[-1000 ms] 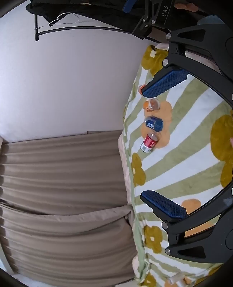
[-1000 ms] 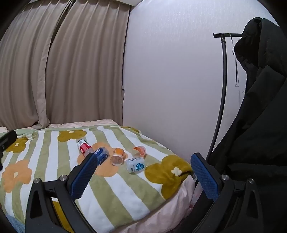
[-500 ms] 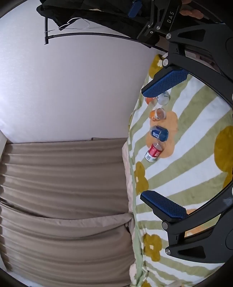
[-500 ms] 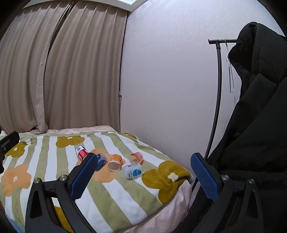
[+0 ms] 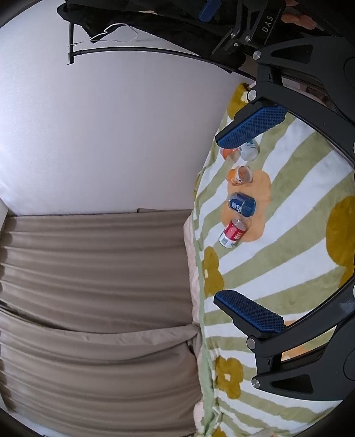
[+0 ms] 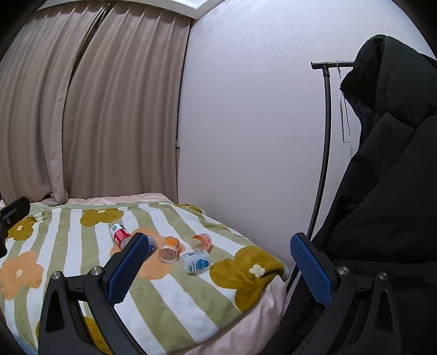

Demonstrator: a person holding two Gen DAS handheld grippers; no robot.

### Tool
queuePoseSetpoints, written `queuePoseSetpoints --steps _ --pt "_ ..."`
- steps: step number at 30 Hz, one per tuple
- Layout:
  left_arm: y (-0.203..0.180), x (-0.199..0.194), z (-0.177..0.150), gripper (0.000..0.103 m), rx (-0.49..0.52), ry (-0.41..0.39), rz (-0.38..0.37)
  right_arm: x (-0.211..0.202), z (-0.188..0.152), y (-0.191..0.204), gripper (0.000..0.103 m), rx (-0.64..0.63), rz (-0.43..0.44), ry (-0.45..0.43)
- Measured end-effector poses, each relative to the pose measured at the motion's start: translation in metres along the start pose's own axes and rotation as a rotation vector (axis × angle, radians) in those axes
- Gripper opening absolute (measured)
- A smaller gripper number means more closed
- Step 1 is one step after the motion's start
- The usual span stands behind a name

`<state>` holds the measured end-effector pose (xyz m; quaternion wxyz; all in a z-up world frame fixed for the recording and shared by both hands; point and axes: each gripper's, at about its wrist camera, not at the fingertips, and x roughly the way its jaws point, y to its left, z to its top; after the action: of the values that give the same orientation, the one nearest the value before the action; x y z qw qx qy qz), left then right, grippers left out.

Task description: Flip cup upside down

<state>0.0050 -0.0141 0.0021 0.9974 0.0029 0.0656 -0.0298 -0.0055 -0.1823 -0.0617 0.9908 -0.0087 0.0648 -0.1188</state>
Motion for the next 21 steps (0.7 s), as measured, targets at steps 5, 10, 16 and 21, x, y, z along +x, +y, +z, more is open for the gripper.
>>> queuePoseSetpoints --steps 5,10,16,21 --pt "-0.0012 -0.0006 0.0007 0.103 -0.001 0.003 0.002 0.0000 0.0009 0.0014 0.103 0.000 -0.001 0.001" --pt "-0.0008 -0.0008 0.0008 0.103 -0.002 0.007 0.004 -0.0013 -0.0002 0.0032 0.103 -0.005 0.003 0.005" --pt "-0.0015 -0.0009 0.0018 0.103 -0.003 0.007 0.006 -0.0017 0.0009 0.0057 0.103 0.000 0.008 0.002" --pt "-0.0021 -0.0012 0.0026 0.103 -0.004 0.007 0.004 -0.0022 0.0001 0.0043 0.103 0.007 0.004 -0.002"
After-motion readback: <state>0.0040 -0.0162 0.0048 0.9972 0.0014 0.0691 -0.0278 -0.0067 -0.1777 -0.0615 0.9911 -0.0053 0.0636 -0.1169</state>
